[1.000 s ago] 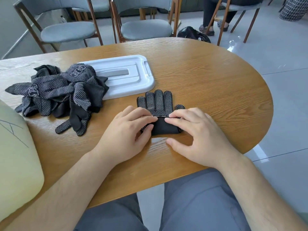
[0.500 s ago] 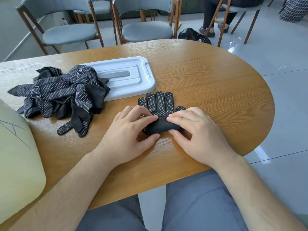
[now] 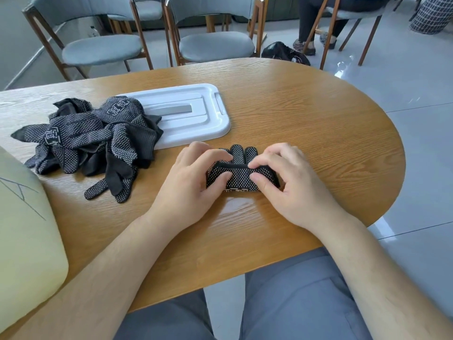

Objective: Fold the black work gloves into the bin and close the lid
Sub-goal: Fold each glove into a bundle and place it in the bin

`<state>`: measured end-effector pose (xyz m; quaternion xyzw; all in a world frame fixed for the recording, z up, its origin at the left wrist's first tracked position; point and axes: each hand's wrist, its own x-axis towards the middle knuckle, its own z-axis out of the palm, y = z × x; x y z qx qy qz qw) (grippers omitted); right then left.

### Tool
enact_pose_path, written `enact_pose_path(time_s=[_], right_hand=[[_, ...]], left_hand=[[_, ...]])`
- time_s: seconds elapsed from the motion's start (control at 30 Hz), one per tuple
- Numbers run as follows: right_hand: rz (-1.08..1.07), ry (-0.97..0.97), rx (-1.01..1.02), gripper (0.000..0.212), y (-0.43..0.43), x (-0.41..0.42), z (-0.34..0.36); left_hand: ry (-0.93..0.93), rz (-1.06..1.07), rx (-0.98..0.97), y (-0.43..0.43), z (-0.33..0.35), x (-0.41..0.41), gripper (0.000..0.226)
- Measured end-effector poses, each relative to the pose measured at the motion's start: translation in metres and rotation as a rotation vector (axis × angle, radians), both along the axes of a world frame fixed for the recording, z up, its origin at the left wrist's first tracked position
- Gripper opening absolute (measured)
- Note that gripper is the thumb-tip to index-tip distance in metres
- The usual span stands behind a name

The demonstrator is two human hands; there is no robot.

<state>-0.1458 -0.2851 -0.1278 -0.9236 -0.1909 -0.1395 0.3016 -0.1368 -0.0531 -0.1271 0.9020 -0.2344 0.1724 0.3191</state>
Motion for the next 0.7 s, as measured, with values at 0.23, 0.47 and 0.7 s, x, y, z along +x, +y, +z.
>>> enact_pose_path(time_s=[0.23, 0.47, 0.7], right_hand=[[0.049, -0.043, -0.130, 0.050, -0.008, -0.001, -0.007], [0.080, -0.029, -0.050, 0.038, -0.008, -0.006, -0.003], [-0.027, 0.262, 0.072, 0.032, -0.001, -0.012, 0.013]], left_hand=[[-0.026, 0.009, 0.168, 0.006, -0.005, 0.001, 0.036], [-0.031, -0.011, 0.157, 0.007, 0.000, -0.004, 0.036], [0.036, -0.057, -0.055, 0.006, 0.004, -0.004, 0.035]])
